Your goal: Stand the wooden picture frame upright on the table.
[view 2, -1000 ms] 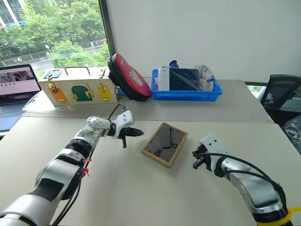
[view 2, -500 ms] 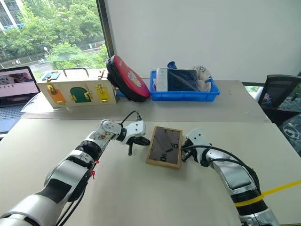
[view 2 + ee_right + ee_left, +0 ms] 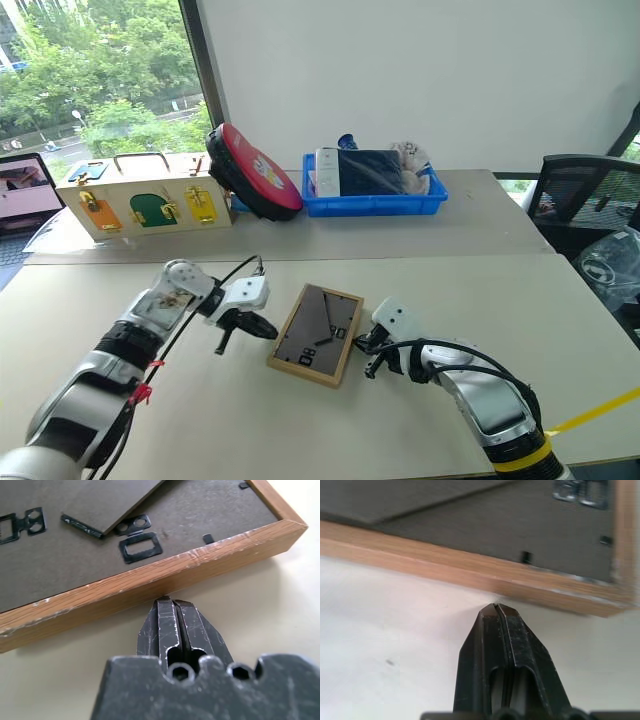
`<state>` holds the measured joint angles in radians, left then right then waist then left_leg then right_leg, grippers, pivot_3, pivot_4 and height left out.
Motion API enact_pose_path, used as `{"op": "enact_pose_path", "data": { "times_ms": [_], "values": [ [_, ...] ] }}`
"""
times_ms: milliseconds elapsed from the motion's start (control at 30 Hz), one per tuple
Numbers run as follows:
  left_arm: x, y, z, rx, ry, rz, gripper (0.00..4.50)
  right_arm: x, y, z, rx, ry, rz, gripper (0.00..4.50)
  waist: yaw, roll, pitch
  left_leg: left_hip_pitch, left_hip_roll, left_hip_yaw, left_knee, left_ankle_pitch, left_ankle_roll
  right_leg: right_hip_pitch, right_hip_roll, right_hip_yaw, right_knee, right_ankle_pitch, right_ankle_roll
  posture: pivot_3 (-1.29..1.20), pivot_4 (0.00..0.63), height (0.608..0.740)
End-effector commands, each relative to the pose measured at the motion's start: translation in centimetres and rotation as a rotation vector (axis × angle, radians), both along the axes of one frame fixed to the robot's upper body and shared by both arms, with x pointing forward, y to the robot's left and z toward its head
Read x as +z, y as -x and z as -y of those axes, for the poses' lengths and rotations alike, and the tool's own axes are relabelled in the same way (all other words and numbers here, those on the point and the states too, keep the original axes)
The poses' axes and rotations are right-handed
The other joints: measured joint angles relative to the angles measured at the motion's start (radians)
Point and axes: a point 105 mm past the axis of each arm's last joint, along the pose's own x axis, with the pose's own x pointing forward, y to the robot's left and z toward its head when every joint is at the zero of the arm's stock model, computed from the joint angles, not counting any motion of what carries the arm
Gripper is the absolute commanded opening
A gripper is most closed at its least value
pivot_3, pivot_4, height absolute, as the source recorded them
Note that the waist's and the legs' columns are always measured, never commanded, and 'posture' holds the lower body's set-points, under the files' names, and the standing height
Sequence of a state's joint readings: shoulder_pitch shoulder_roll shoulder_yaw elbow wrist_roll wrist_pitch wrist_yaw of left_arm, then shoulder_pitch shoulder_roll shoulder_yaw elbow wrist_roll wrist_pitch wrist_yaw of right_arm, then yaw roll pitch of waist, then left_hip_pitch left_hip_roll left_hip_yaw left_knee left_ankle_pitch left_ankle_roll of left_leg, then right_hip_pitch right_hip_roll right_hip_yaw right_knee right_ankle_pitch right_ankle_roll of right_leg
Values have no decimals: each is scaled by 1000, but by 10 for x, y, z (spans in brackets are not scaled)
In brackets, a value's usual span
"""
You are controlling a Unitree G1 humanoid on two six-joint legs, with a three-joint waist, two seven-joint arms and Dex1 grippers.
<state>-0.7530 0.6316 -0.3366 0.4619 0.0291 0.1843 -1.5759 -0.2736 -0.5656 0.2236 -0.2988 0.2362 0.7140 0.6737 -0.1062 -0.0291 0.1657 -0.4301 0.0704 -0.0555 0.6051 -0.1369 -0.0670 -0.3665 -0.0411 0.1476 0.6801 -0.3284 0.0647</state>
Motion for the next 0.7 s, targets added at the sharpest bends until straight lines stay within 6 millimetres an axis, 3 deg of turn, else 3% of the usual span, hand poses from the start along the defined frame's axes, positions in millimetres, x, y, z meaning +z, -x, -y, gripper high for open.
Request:
{"op": "enact_pose_path", "data": {
  "times_ms": [33, 167, 233, 333, 400, 500, 600, 700],
  "values": [
    [-6, 5, -11, 154, 72, -103, 27, -13, 3, -9, 40, 33, -33, 0, 0, 0, 0, 0, 0, 0, 0, 0, 0, 0, 0, 0, 0, -1, 0, 0, 150, 735],
    [45, -43, -5, 481, 425, -22, 27, -8, -6, -10, 34, 24, -10, 0, 11, -2, 1, 0, 0, -1, 2, 0, 0, 1, 0, -2, 1, -3, 5, 0, 150, 735],
    [62, -45, -12, 526, 517, -37, 27, -6, -8, -8, 32, 24, -6, 0, 9, -6, 3, -1, 0, -2, 3, 0, 0, 1, 0, -3, 2, -3, 6, 0, 150, 735],
    [71, -33, -34, 556, 615, -82, 27, -3, -10, -4, 23, 18, 1, 0, 1, -6, 3, -1, 0, -2, 2, 0, 0, -1, 0, -2, 2, -2, 4, 0, 150, 735],
    [57, -23, -54, 596, 569, -74, 27, -1, -13, 1, 10, 17, 7, 0, -1, -5, 3, -1, 0, -2, -1, 0, 0, -1, 0, -2, 2, -1, 0, 0, 150, 735],
    [10, -2, -76, 572, 329, -8, 27, 0, -19, 8, -13, 31, 22, 0, 1, -5, 3, 1, 0, -2, -2, 0, 0, -1, 0, -2, 2, -2, -1, 0, 150, 735],
    [-13, 6, -73, 549, 268, 47, 27, 1, -24, 12, -20, 38, 32, 0, 27, -8, 3, 0, 0, -2, 0, 0, -1, 0, -1, -3, 2, -2, -1, 0, 150, 735],
    [-10, 3, -62, 555, 327, 92, 27, 2, -25, 14, -21, 43, 37, 0, 44, -8, 2, 2, 0, -2, 2, 1, -2, 4, -2, -5, 0, -2, 1, 0, 150, 735]
  ]
}}
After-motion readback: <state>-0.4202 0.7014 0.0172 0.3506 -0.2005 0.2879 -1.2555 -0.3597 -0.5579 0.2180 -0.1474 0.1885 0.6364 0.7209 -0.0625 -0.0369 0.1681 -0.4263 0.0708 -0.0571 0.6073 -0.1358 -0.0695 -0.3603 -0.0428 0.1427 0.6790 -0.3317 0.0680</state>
